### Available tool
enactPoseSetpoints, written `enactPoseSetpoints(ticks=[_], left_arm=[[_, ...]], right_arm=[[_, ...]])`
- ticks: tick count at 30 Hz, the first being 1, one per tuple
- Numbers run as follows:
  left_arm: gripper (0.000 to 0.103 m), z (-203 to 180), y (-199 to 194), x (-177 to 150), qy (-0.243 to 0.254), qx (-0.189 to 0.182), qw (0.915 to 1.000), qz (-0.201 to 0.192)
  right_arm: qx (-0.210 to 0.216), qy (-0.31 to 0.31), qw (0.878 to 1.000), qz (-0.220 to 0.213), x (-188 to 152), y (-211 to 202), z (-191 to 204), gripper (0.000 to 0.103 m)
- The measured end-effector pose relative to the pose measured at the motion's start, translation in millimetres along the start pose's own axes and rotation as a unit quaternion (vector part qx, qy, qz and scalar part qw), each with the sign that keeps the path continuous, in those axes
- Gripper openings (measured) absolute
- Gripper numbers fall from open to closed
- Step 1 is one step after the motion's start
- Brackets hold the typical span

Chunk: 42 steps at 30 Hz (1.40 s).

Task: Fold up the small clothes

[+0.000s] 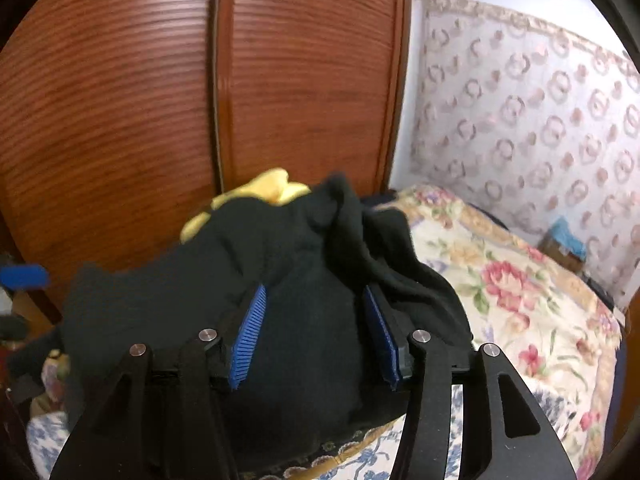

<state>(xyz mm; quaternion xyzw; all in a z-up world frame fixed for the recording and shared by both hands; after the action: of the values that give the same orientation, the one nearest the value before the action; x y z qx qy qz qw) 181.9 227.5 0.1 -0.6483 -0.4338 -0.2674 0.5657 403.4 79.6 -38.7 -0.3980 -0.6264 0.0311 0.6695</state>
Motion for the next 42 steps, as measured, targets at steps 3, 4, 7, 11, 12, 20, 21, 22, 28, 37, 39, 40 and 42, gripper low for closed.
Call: enactPoseSetpoints(ticks=[3, 4, 7, 11, 12, 20, 21, 22, 28, 37, 39, 40, 42], left_arm=[[0.062, -9.6, -5.5, 3.4, 0.013, 0.003, 0.9999, -0.001], [0.062, -15.3, -7.8, 4.0, 0.019, 0.002, 0.9998, 0.002], [0.062, -29.0, -11.9, 4.9, 0.041, 0.013, 0.9991, -0.001], [0.062, -50.1, -14.6, 2.6, 0.057, 0.012, 0.9983, 0.002], [0.062, -55.3, -15.3, 2.0, 0.06, 0.01, 0.9981, 0.002], [0.062, -113.3, -26.4, -12.6, 0.093, -0.004, 0.9956, -0.007], [0.062, -118.9, -27.5, -14.7, 0.096, -0.005, 0.9954, -0.008], [0.062, -125.9, -28.8, -17.0, 0.098, -0.005, 0.9951, -0.009], [0.062, -160.6, -39.1, -29.6, 0.109, -0.012, 0.9937, -0.02], [0.062, -202.4, -57.7, -41.9, 0.119, -0.031, 0.9917, -0.039], [0.062, -207.2, -62.0, -44.0, 0.12, -0.03, 0.9913, -0.044], [0.062, -210.9, -63.7, -44.6, 0.12, -0.03, 0.9913, -0.045], [0.062, -213.4, -66.0, -43.7, 0.119, -0.034, 0.9913, -0.044]], right_arm=[[0.006, 0.005, 1.0, -0.006, -10.5, 10.4, -5.7, 0.053], [0.006, 0.002, 1.0, -0.009, -11.2, 10.6, -3.8, 0.053], [0.006, 0.019, 1.0, -0.012, -12.6, 0.1, -6.9, 0.053], [-0.016, 0.036, 0.999, -0.032, -13.2, -46.4, -9.8, 0.053], [-0.022, 0.04, 0.998, -0.038, -15.8, -60.8, -10.4, 0.054], [-0.069, 0.074, 0.993, -0.056, -56.7, -163.2, -11.5, 0.065], [-0.072, 0.077, 0.993, -0.057, -61.6, -171.8, -10.6, 0.067], [-0.077, 0.082, 0.992, -0.06, -68.1, -184.6, -10.0, 0.068], [-0.129, 0.113, 0.983, -0.069, -108.7, -260.3, -6.7, 0.078], [-0.22, 0.164, 0.957, -0.094, -158.6, -353.8, -6.6, 0.08], [-0.235, 0.172, 0.952, -0.097, -168.4, -369.9, -6.1, 0.08], [-0.24, 0.175, 0.95, -0.098, -173.6, -377.1, -4.6, 0.081], [-0.252, 0.181, 0.946, -0.099, -181.6, -388.1, -3.7, 0.081]])
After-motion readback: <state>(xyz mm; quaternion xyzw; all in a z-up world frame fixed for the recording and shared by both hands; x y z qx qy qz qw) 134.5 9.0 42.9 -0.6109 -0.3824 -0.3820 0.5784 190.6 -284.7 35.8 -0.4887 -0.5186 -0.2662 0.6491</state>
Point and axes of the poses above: each gripper's, at about its wrist camera, not at the fingertips, and y roughly the way its jaws point, z to its left, x to its top, the point moved 5 cm from there along y, roughly the way its jaws point, and after that the axes turned 1 degree about -y, right-handed, at the moved point
